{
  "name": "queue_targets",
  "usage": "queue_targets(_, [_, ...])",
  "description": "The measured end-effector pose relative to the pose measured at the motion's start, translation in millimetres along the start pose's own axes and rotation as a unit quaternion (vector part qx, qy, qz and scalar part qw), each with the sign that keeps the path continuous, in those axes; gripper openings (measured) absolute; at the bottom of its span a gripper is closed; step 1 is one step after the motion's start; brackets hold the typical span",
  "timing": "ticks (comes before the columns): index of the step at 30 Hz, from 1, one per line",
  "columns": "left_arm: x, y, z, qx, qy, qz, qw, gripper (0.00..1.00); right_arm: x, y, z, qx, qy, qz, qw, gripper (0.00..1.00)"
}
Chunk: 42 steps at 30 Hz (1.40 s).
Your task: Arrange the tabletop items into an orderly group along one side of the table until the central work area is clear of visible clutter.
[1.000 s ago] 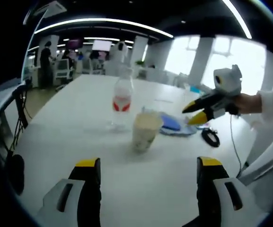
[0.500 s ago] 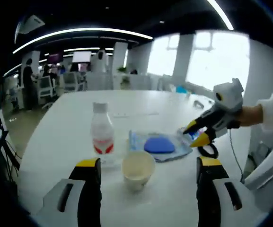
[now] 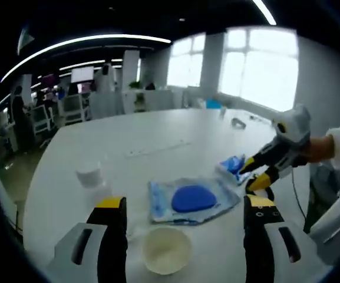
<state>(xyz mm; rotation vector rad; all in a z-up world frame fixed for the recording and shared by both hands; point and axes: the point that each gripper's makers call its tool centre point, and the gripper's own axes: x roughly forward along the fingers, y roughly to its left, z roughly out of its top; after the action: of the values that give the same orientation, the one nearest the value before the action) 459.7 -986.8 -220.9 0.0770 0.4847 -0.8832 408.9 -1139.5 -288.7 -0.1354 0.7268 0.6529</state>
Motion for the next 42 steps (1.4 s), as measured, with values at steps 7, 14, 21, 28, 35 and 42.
queue_targets(7, [16, 3.2, -3.1, -0.003, 0.034, 0.002, 0.9994, 0.74, -1, -7, -10.7, 0.029, 0.001, -0.009, 0.9995, 0.31])
queue_targets(14, [38, 4.3, -19.4, -0.017, 0.101, 0.014, 0.9946, 0.74, 6, -12, -22.0, 0.061, 0.005, -0.020, 0.9979, 0.30])
queue_targets(21, [58, 7.7, -23.2, -0.050, 0.134, 0.018, 0.9895, 0.72, 7, -16, -30.6, 0.090, 0.003, -0.026, 0.9956, 0.30])
queue_targets(28, [75, 22.6, -34.9, -0.059, 0.188, 0.063, 0.9784, 0.69, 11, -16, -49.4, 0.151, 0.007, -0.042, 0.9876, 0.29])
queue_targets(35, [88, 23.9, -47.2, -0.057, 0.233, 0.076, 0.9679, 0.66, 19, -10, -51.8, 0.171, 0.001, -0.045, 0.9841, 0.26])
queue_targets(42, [96, 38.6, -60.8, -0.087, 0.270, 0.112, 0.9524, 0.42, 27, -4, -52.8, 0.196, -0.005, -0.054, 0.9792, 0.25])
